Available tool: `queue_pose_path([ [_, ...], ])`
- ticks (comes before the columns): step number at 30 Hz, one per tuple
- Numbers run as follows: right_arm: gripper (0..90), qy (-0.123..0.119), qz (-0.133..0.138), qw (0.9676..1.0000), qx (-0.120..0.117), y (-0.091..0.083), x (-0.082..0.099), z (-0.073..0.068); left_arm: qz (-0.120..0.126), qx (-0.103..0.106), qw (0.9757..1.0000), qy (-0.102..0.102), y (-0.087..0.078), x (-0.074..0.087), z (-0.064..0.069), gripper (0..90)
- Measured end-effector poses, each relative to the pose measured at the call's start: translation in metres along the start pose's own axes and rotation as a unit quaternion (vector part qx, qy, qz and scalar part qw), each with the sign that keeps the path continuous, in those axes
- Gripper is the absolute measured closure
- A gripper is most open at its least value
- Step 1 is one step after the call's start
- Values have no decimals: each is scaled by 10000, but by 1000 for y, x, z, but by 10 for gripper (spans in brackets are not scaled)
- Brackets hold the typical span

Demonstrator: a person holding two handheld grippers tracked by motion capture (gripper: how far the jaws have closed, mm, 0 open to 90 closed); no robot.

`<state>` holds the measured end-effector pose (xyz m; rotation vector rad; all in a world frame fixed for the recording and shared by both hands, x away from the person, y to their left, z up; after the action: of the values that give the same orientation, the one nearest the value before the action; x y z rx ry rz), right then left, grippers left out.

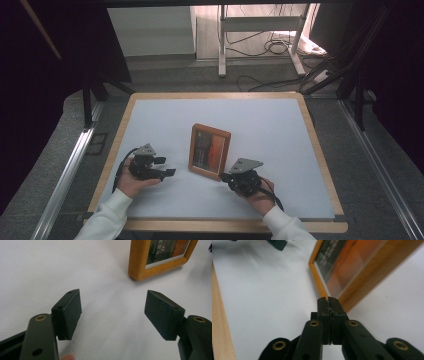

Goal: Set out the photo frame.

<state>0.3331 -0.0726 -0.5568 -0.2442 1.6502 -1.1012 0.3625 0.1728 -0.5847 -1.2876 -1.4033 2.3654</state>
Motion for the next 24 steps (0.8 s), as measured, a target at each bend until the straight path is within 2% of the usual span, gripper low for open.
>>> queue_pose_path([
  [6,900,-176,-151,9997,-69,15,-2,-10,-12,4,10000,17,1,0,2,297],
  [9,900,-168,-235,9995,-104,24,-1,-12,-3,28,10000,8,1,0,2,297],
  [14,900,-147,-324,9994,-31,30,2,-6,20,51,10000,-9,0,0,2,297],
  [18,900,-98,-295,9995,-76,31,4,0,26,53,10000,-35,0,1,1,297],
  [24,900,-122,-304,9995,-6,30,5,3,21,30,10000,-26,-1,1,1,296],
])
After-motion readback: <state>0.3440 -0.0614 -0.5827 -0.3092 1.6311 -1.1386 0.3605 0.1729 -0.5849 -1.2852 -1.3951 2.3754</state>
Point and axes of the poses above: each handheld gripper's, and its own axes: y roughly forward along the jaws, x roughly out of its underside, z roughly to its right, the point moved 8 cm from there along y, roughly forward along the jaws, and after that the axes turned 10 degrees about -z, right-handed, at the moved point
